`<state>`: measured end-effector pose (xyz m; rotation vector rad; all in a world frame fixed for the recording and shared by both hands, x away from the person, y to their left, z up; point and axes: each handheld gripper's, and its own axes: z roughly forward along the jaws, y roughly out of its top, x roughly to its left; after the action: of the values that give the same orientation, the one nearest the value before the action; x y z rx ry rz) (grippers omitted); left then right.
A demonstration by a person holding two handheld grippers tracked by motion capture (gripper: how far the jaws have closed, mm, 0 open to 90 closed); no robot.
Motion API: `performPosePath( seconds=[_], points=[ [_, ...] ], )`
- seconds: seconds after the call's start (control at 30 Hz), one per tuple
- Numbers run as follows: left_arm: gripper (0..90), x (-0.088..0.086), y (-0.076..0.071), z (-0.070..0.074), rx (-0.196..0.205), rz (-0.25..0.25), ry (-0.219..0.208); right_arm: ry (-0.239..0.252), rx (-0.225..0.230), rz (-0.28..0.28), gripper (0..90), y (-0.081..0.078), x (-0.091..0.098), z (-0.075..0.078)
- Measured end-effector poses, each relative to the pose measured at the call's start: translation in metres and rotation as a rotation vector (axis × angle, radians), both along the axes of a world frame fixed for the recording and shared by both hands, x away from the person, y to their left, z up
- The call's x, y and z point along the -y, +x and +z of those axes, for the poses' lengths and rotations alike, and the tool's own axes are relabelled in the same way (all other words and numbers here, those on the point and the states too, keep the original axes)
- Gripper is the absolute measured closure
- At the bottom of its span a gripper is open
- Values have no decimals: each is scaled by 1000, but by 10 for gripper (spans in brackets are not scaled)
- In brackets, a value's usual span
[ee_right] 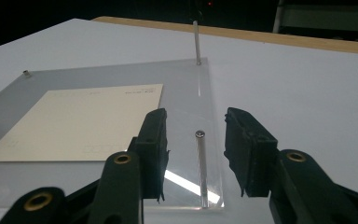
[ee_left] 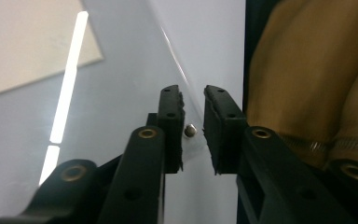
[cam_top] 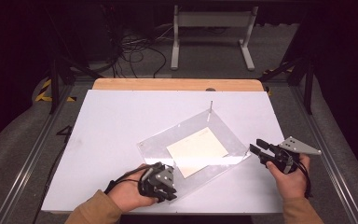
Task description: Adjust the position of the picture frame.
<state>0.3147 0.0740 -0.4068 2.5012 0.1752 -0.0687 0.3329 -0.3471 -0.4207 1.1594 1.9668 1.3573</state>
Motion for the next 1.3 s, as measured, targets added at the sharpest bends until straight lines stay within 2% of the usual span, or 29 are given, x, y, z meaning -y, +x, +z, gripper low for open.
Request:
performPosePath(
  seconds=[0.1,0.2,0.27,0.3,0.43,0.53,0.57,0.63,0.7,0.83,0.97,1.03,1.07,1.1,1.27,1.3],
  points=[
    [695,-18,14,13,94,151,-59,-10,-19,6,584,1,-1,-4],
    [700,-42,34,15,114,307,-148,-17,-30,6,576,1,-3,-6],
    [765,-55,43,14,117,383,-184,-21,-28,8,572,0,-3,-6],
    [779,-63,49,12,133,424,-205,-21,-30,8,571,0,-3,-6],
    [811,-80,66,4,156,543,-237,-23,-36,0,566,0,-3,-8],
    [770,-91,82,-5,180,623,-232,-28,-43,-1,557,0,-4,-9],
    [753,-95,87,-9,173,643,-225,-28,-47,0,553,0,-4,-10],
    [737,-101,96,-19,147,655,-206,-34,-47,2,549,0,-4,-11],
    [713,-104,100,-27,138,660,-174,-35,-51,-1,546,-1,-4,-11],
    [695,-102,105,-38,119,623,-153,-31,-51,-9,544,-2,-2,-12],
    [703,-100,111,-45,129,616,-141,-29,-54,-11,544,-2,-2,-13],
    [708,-100,112,-47,124,602,-151,-29,-55,-9,543,-2,-2,-13],
    [712,-99,113,-48,134,593,-154,-29,-54,-8,543,-2,-3,-13],
    [718,-98,113,-49,121,592,-160,-29,-54,-7,543,-1,-3,-13],
    [805,-94,114,-50,139,585,-130,-35,-58,-7,561,2,-6,-15],
    [816,-95,114,-50,140,585,-135,-38,-59,-8,567,2,-7,-15]
  ],
)
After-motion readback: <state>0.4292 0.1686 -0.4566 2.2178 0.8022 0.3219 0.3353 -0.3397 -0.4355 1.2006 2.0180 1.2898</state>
